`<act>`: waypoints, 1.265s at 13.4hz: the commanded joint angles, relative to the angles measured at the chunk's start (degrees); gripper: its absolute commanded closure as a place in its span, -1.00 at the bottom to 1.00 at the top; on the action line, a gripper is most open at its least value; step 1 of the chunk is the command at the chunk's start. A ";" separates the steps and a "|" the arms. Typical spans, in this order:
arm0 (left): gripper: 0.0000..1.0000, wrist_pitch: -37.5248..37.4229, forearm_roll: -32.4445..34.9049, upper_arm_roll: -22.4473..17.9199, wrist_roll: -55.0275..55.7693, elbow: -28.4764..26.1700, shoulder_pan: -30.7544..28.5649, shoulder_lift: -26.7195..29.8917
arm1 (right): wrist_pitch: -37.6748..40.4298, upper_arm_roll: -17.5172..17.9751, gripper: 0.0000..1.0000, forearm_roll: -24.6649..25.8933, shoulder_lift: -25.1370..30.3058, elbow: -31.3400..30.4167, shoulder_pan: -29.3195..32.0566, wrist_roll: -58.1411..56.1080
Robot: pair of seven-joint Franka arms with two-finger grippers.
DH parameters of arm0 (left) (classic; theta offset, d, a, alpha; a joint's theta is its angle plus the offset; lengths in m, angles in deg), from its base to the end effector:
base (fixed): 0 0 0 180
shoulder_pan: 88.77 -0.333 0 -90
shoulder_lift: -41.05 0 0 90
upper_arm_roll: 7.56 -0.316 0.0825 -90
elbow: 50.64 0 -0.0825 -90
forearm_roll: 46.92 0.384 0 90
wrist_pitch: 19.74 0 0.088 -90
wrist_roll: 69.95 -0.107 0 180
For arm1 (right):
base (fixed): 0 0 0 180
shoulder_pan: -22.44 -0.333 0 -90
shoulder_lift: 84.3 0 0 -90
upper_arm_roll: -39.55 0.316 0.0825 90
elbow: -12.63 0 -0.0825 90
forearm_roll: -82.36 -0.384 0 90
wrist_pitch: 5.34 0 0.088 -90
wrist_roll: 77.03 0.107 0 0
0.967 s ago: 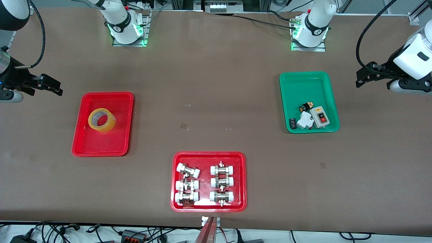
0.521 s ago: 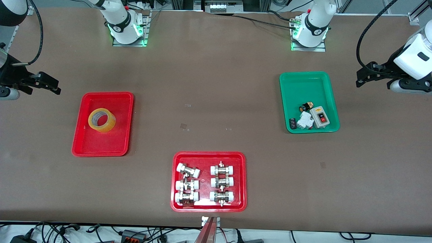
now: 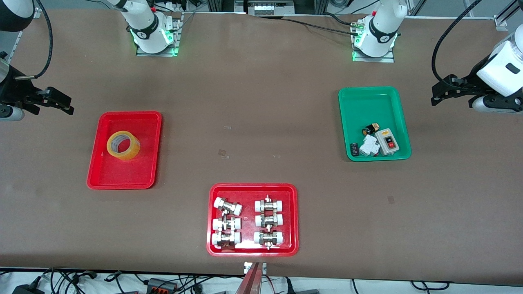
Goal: Left arm passes tape to right arm into tray
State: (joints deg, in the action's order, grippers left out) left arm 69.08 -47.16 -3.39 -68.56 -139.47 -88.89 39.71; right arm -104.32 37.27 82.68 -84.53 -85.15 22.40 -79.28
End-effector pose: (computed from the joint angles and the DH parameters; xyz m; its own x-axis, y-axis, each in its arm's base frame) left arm 0.5582 -0.0395 0.6193 0.9986 -0.0465 -0.0236 -0.0464 -0.9989 0.0053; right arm 0.5649 -0.0226 0.5714 0.9999 0.0011 0.0167 0.0009 -1.0000 0.0064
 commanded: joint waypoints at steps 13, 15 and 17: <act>-1.00 -0.41 1.03 0.06 -0.34 -0.38 -0.15 0.37 | 3.08 0.79 -1.00 0.29 1.28 -0.40 0.83 -0.02; -1.00 -0.49 1.03 0.06 -0.34 -0.38 -0.15 0.37 | 3.10 0.88 -1.00 0.29 1.28 -0.40 0.74 -0.21; -1.00 -0.49 1.03 0.06 -0.34 -0.38 -0.23 0.37 | 2.65 0.88 -1.00 0.29 1.28 -0.40 0.74 -0.21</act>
State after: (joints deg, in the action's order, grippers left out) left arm 69.05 -47.16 -3.41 -68.56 -139.47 -88.89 39.71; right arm -101.97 37.59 82.68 -84.44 -85.14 22.80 -79.30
